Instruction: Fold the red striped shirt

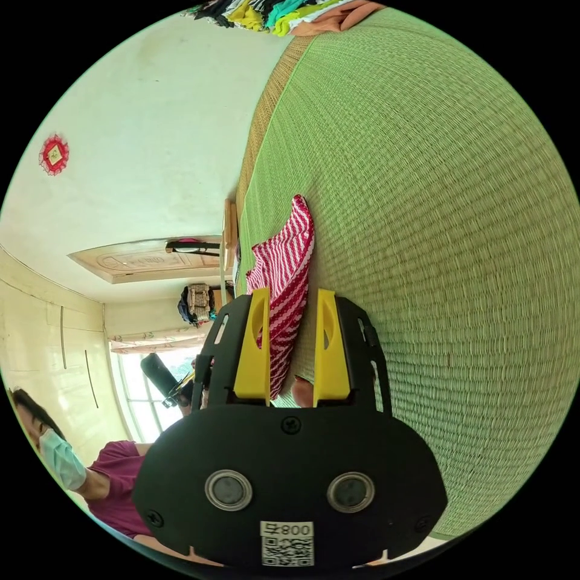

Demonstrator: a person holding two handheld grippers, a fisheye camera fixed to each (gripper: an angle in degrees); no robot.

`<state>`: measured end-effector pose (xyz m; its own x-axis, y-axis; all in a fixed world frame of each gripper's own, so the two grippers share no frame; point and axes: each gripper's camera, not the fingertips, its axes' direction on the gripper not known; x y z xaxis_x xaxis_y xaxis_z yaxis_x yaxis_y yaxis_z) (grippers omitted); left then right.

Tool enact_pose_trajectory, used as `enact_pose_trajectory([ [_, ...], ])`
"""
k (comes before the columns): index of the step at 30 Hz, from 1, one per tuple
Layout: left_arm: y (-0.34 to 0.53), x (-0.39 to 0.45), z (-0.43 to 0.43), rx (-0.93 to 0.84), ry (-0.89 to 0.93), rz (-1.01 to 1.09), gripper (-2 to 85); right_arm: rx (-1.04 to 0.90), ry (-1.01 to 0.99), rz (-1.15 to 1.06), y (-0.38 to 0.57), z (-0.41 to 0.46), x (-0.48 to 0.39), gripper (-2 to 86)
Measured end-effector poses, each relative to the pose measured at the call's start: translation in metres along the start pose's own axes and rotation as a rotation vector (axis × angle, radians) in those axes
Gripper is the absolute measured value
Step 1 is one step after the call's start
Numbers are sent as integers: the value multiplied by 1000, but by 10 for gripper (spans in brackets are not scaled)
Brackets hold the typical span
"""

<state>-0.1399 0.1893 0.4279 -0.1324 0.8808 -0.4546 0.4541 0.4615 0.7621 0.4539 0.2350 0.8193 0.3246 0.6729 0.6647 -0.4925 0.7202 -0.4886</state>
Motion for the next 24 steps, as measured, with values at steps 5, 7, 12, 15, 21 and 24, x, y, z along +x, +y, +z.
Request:
enact_pose_trajectory([
  [5, 0, 6, -14, -2, 13, 14, 6, -23, 10, 6, -16, 12, -12, 101],
  [7, 0, 8, -20, -2, 23, 14, 6, -39, 21, 3, -22, 18, -17, 94],
  [12, 2, 14, -34, -28, 40, 26, 6, -64, 54, 13, -35, 38, -31, 48],
  [15, 4, 23, -41, -58, 58, 42, 6, -58, 113, 6, -37, 43, -41, 21],
  [21, 2, 48, -52, -105, 136, 77, 5, -71, 150, -6, -33, 43, -55, 9],
  [24, -1, 63, -63, -116, 172, 94, 6, -53, 189, -15, -27, 37, -65, 7],
])
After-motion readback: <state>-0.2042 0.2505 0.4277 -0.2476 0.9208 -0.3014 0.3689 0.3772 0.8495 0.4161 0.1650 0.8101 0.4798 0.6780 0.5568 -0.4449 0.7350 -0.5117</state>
